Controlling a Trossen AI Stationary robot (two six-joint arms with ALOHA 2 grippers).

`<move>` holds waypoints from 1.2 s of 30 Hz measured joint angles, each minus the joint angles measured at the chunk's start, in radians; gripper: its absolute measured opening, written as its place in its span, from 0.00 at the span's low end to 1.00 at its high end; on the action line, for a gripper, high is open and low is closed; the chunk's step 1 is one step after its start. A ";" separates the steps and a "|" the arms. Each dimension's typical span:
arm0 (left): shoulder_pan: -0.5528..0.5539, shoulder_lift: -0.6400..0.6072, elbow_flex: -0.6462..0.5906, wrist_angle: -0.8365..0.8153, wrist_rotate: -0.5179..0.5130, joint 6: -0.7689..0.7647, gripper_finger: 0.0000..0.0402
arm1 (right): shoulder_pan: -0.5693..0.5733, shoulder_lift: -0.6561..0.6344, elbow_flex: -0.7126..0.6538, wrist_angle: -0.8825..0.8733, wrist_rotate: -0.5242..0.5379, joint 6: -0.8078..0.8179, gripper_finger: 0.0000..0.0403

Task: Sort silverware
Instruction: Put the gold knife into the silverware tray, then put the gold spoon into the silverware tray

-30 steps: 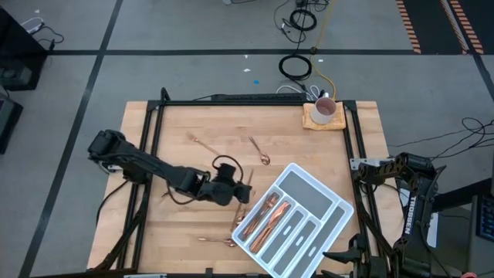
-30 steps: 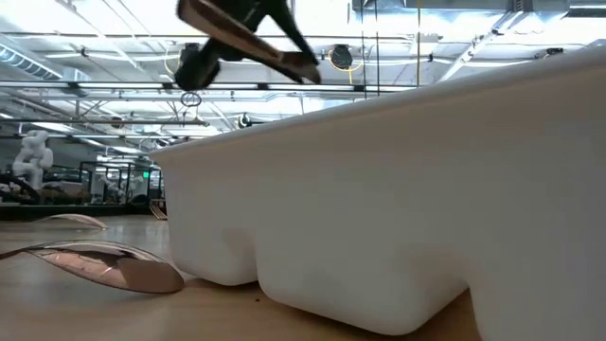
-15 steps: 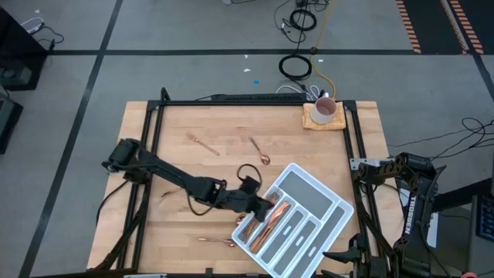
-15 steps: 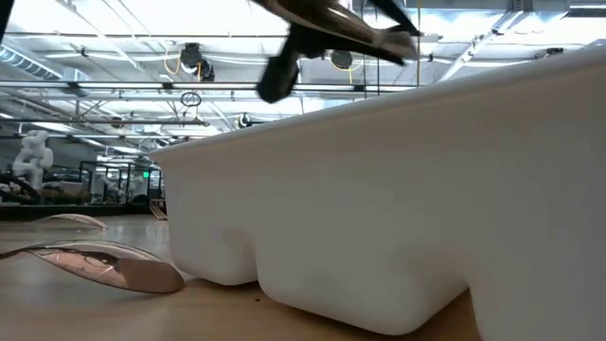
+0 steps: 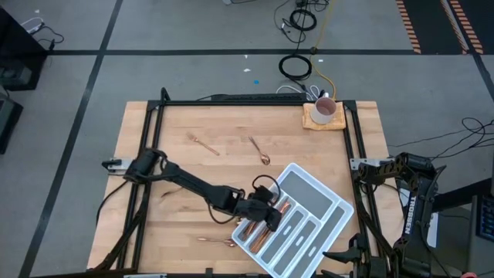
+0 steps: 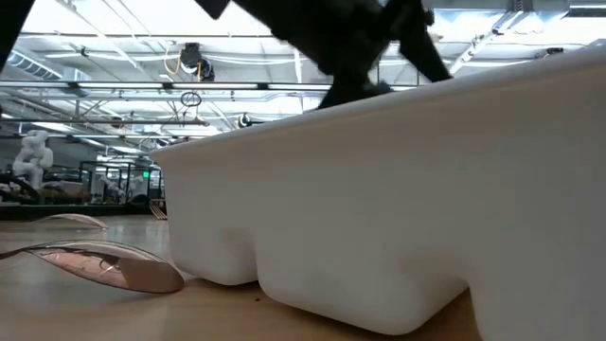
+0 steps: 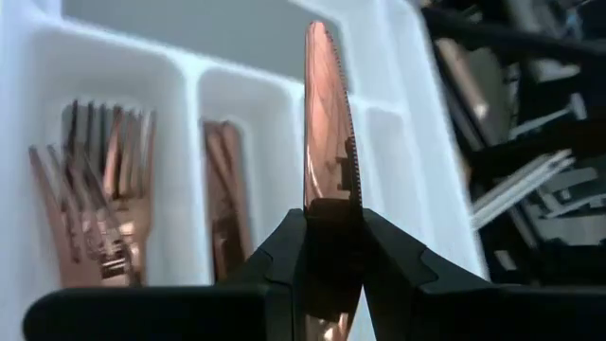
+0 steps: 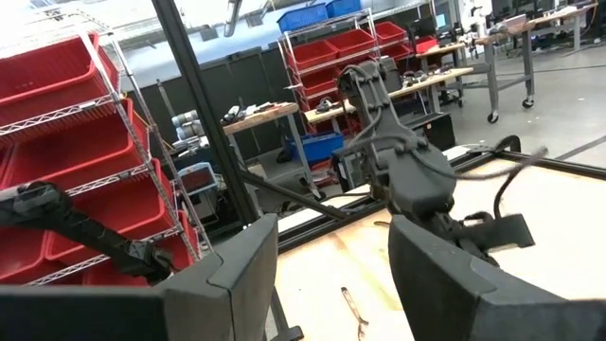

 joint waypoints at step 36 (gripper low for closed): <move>0.036 -0.011 0.090 -0.037 0.190 0.098 0.47 | 0.000 0.000 0.000 -0.001 0.000 -0.019 0.47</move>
